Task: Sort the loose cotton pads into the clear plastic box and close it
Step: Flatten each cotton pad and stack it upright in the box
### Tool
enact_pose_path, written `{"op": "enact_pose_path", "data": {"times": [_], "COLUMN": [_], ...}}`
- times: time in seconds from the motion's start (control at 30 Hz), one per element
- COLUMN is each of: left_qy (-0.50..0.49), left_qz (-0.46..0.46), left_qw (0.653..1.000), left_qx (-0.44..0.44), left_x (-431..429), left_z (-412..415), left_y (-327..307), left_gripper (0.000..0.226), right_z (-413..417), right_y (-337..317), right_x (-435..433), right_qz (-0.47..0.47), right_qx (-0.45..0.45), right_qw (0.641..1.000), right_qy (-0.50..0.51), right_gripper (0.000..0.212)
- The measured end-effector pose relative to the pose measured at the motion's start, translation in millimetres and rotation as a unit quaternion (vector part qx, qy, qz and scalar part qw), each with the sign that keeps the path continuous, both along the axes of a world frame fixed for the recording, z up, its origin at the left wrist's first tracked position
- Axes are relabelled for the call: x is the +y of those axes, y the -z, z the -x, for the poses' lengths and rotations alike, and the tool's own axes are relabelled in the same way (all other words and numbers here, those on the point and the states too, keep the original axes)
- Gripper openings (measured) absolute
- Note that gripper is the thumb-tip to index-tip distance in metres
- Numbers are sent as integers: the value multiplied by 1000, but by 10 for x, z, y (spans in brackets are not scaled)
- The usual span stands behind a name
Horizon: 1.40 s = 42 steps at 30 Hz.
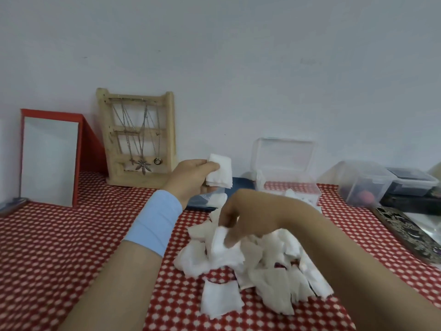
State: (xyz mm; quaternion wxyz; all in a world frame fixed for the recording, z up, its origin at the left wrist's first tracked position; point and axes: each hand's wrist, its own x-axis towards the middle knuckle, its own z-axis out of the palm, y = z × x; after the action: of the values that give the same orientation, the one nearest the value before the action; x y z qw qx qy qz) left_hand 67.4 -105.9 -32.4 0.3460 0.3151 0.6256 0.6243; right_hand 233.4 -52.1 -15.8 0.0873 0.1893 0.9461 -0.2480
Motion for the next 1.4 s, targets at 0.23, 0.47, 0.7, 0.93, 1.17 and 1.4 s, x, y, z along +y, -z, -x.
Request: {"op": "enact_pose_path", "data": {"times": [0.23, 0.47, 0.7, 0.93, 1.17, 1.4], "left_qy": [21, 57, 101, 117, 187, 170], "left_qz": [-9, 7, 8, -7, -17, 13], "left_qw": [999, 998, 995, 990, 982, 985], "left_qx": [26, 39, 2, -76, -27, 34], "left_x": [337, 723, 890, 917, 885, 890], "left_z": [-226, -419, -524, -536, -553, -538], "left_y": [-4, 115, 192, 230, 224, 123], "left_gripper": [17, 18, 20, 32, 29, 47], "right_z": [-452, -729, -581, -432, -470, -541], "right_y": [-235, -267, -85, 49, 58, -92], "right_x": [613, 1049, 1218, 1272, 1323, 1453], "right_qz": [105, 148, 141, 107, 99, 235], "right_qx": [160, 268, 306, 324, 315, 239], "right_qw": [972, 928, 916, 904, 898, 912], "right_qy": [133, 214, 219, 256, 290, 236], "right_gripper": [15, 5, 28, 43, 44, 22]}}
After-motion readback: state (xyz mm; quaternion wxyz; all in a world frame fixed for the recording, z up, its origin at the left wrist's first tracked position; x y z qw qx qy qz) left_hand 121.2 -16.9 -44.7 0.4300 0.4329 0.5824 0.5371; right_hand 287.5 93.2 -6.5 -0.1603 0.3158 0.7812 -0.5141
